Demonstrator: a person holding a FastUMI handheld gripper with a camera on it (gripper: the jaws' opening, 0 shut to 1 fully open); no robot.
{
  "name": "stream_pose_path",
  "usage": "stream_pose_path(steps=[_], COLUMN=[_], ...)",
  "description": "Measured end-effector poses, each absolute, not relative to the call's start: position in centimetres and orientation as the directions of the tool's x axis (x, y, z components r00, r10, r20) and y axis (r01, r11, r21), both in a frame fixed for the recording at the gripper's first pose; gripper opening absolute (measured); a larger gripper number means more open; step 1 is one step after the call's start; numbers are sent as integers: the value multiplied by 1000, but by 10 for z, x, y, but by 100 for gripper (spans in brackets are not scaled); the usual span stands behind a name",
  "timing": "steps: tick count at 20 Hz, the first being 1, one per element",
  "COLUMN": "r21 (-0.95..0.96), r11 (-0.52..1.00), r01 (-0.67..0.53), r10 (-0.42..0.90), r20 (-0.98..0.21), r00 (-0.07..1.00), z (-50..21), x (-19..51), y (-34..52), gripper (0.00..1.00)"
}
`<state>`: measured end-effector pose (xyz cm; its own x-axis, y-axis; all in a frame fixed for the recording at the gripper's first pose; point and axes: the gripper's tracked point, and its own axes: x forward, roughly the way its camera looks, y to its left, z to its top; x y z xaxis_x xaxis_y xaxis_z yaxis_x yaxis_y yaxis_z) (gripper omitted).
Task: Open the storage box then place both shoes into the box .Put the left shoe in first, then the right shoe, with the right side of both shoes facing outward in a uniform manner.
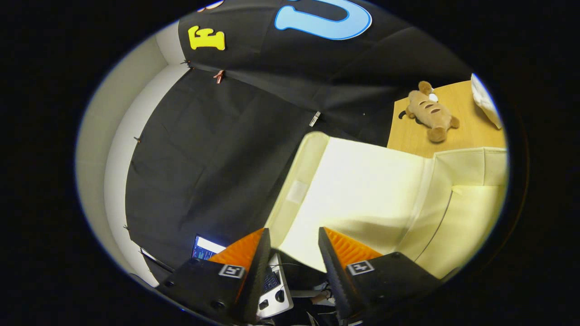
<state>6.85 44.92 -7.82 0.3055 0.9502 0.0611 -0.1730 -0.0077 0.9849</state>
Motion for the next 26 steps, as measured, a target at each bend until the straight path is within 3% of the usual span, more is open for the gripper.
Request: stream_pose_path(steps=[2, 4, 11, 17, 21, 26], r21=[982, 978, 930, 734, 608, 475], r11=[16, 41, 204, 558, 730, 860], r01=[-188, -204, -306, -387, -314, -186], r10=[948, 944, 892, 721, 582, 429], r20=[44, 29, -48, -198, -309, -477], r00=[315, 328, 450, 664, 752, 767], z=[-80, -81, -78, -104, -141, -227], x=[68, 69, 69, 65, 42, -2], y=[445, 440, 385, 275, 205, 132], gripper=[89, 96, 96, 96, 96, 96])
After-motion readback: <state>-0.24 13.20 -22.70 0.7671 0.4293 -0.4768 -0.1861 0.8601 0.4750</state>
